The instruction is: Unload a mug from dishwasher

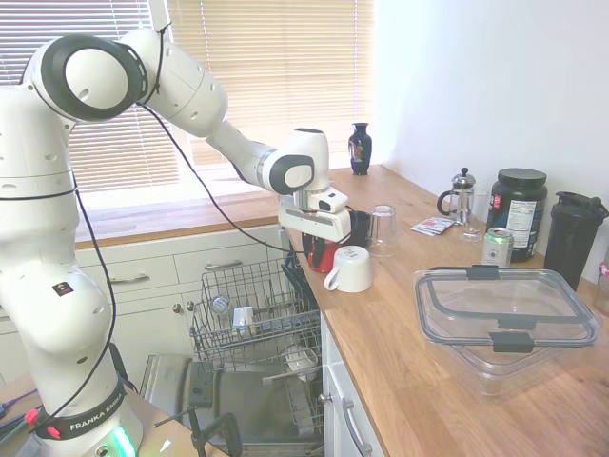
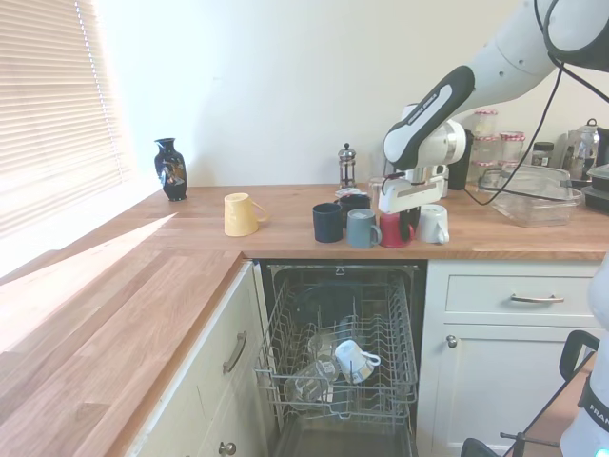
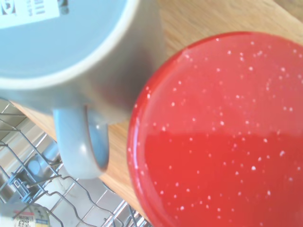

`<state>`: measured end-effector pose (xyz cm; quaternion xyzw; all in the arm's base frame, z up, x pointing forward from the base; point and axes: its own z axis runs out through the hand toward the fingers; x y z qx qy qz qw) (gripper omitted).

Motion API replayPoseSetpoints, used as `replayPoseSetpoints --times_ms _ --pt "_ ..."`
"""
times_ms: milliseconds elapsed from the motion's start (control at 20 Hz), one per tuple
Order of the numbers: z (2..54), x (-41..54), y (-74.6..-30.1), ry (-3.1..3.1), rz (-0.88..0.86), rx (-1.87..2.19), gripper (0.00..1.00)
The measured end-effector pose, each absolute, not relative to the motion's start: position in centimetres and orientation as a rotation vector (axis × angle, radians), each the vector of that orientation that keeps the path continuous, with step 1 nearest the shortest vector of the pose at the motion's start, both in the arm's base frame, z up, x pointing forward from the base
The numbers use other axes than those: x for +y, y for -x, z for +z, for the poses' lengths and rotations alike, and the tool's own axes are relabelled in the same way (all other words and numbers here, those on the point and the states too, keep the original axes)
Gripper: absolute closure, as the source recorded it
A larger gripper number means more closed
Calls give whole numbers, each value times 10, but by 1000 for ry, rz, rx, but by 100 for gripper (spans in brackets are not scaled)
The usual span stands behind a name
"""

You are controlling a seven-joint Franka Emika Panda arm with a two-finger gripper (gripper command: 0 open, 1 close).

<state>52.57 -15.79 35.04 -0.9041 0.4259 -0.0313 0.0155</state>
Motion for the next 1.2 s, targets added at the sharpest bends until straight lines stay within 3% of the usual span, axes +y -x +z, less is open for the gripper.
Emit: replayPoseSetpoints --times_ms 900,1200 --pt "377 -160 -528 2814 -172 1345 0" --pt "441 -150 -510 2827 -303 1358 0"
